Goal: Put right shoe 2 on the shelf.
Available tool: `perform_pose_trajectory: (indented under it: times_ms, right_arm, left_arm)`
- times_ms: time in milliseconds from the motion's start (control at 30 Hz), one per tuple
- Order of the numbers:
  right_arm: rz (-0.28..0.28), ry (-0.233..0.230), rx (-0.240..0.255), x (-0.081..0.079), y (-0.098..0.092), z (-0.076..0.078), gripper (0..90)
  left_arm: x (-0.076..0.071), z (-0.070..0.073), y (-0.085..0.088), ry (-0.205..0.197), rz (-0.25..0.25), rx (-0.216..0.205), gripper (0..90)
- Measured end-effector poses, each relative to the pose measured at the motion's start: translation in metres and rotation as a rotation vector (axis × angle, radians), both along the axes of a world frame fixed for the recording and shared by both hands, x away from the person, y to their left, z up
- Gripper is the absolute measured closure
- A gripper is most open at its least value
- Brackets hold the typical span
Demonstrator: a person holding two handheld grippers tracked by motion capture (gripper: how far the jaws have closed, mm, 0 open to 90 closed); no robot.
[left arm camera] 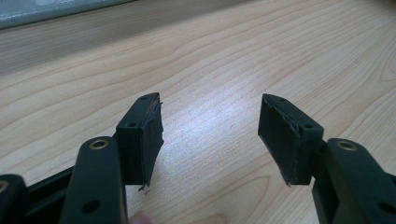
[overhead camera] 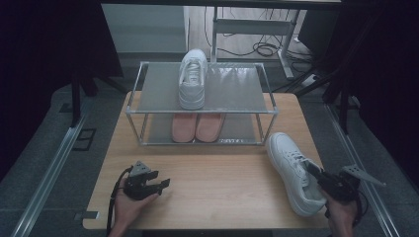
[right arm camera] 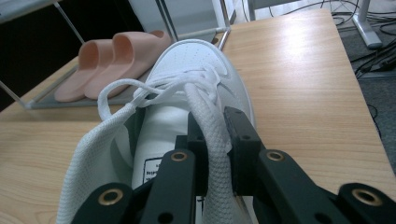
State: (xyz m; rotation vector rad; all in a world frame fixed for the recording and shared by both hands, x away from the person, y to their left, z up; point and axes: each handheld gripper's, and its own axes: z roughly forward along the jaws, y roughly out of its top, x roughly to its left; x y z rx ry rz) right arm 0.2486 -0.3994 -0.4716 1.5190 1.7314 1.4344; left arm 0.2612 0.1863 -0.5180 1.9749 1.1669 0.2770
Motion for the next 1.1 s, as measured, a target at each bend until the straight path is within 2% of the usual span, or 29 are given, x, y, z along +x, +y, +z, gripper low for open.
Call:
perform_pose_trajectory:
  times_ms: [200,333,500,700,1000,1100]
  right_arm:
    - [0.012,-0.015,0.007,-0.007,0.006,0.002,82.0]
    - [0.028,-0.025,0.035,-0.008,0.010,0.003,82.0]
    - [0.039,-0.031,0.037,-0.010,0.016,0.005,82.0]
    - [0.059,-0.039,0.068,-0.011,0.024,0.006,82.0]
    - [0.074,-0.042,0.073,-0.010,0.033,0.007,82.0]
    - [0.081,-0.055,0.079,-0.011,0.036,0.011,82.0]
  left_arm:
    - [0.000,0.000,0.000,-0.002,-0.003,-0.001,40.3]
    - [0.000,0.001,0.001,0.000,-0.001,-0.001,40.3]
    - [0.000,0.001,0.001,-0.002,-0.003,-0.001,40.3]
    - [-0.001,0.000,0.001,-0.003,-0.002,-0.003,40.3]
    - [0.000,0.000,0.001,-0.001,-0.001,-0.004,40.3]
    - [0.000,0.000,0.000,0.002,-0.002,-0.001,40.3]
